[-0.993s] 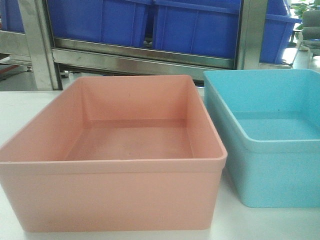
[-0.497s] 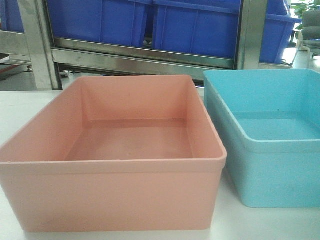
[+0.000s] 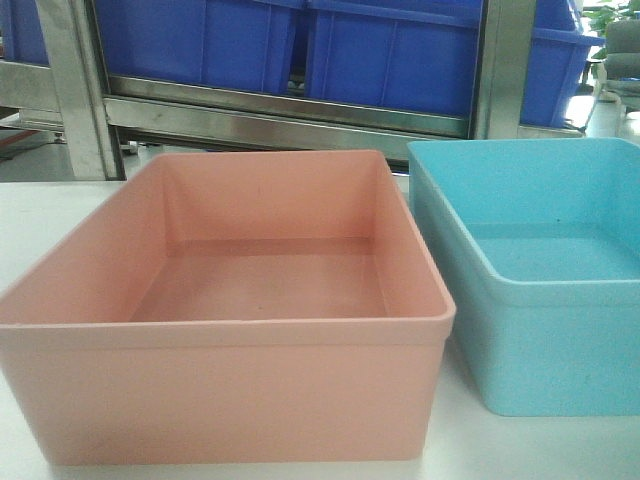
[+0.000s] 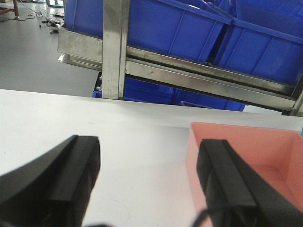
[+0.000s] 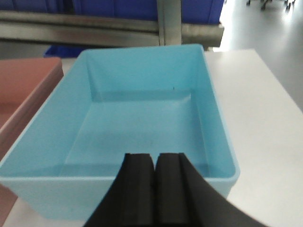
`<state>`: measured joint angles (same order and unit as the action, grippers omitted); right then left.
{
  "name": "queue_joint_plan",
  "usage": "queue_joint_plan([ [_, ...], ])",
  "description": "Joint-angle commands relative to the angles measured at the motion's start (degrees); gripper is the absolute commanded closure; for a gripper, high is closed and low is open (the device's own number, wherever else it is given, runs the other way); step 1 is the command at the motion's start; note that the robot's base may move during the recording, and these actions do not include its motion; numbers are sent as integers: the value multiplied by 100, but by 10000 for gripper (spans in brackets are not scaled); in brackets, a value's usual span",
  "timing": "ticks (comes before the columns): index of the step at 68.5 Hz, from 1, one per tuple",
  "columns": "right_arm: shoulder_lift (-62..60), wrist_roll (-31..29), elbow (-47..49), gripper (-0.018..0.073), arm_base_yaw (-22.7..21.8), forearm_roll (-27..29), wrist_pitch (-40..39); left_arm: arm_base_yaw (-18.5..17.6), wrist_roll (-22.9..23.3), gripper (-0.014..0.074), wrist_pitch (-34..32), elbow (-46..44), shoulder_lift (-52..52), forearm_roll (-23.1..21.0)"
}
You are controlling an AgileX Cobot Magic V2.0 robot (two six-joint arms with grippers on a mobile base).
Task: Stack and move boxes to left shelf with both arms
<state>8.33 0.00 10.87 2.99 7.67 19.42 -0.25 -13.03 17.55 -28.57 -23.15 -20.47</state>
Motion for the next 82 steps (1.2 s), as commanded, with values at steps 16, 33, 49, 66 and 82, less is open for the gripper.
queue_joint_plan([
  [16, 2085, 0, 1676, 529, 21, 55, 1190, 15, -4, 244, -424, -156, -29, -109],
  [33, 3481, -128, 2463, 506, 14, -113, 1763, 15, -4, 244, -424, -156, -29, -109],
  [49, 4853, -128, 3380, 122, 2, -567, 1991, 15, -4, 244, -424, -156, -29, -109],
  [66, 6585, -189, 4940, 119, -147, -920, 2484, 15, -4, 244, -424, -156, -29, -109],
  [82, 8033, -660, 6343, 119, -648, -866, 3126, 5, -4, 244, -424, -156, -29, -109],
])
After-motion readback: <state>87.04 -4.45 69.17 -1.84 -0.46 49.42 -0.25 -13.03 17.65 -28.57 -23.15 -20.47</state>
